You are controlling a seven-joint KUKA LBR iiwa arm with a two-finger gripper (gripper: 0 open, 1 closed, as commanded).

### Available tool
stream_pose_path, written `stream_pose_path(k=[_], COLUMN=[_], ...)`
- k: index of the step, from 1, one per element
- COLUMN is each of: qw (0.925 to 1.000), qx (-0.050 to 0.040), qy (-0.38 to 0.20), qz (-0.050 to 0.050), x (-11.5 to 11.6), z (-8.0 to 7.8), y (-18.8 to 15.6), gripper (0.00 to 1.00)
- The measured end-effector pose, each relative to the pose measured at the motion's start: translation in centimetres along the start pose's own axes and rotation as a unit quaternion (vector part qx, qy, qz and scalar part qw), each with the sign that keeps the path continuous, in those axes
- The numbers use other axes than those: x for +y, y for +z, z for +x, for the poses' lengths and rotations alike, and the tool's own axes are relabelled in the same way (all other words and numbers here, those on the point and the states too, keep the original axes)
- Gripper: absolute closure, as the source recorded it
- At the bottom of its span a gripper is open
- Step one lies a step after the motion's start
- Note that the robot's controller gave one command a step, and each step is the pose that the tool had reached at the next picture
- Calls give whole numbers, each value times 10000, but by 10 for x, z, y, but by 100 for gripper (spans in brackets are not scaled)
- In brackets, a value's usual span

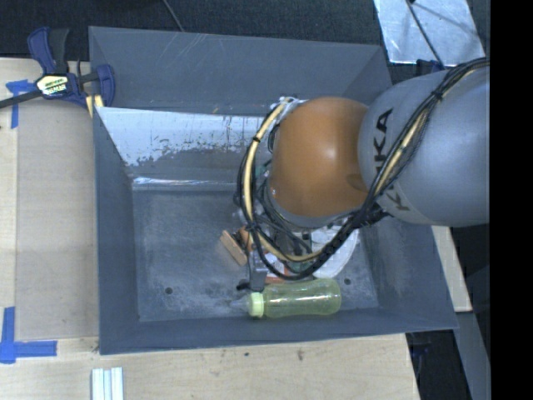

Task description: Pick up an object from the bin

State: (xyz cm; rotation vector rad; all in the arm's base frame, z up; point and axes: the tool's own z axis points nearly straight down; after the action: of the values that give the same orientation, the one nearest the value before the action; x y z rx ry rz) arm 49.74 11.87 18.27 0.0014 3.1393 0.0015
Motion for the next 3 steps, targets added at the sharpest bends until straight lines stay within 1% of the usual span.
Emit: stream_pose_path(k=[1,2,3], qw=[9985,9976,9995], qx=[1,24,1], qy=[-554,-689,-321], qz=[5,1,2], x=[-73,-73,-97], z=[1,12,-63], y=[22,56,34], gripper=[0,0,0])
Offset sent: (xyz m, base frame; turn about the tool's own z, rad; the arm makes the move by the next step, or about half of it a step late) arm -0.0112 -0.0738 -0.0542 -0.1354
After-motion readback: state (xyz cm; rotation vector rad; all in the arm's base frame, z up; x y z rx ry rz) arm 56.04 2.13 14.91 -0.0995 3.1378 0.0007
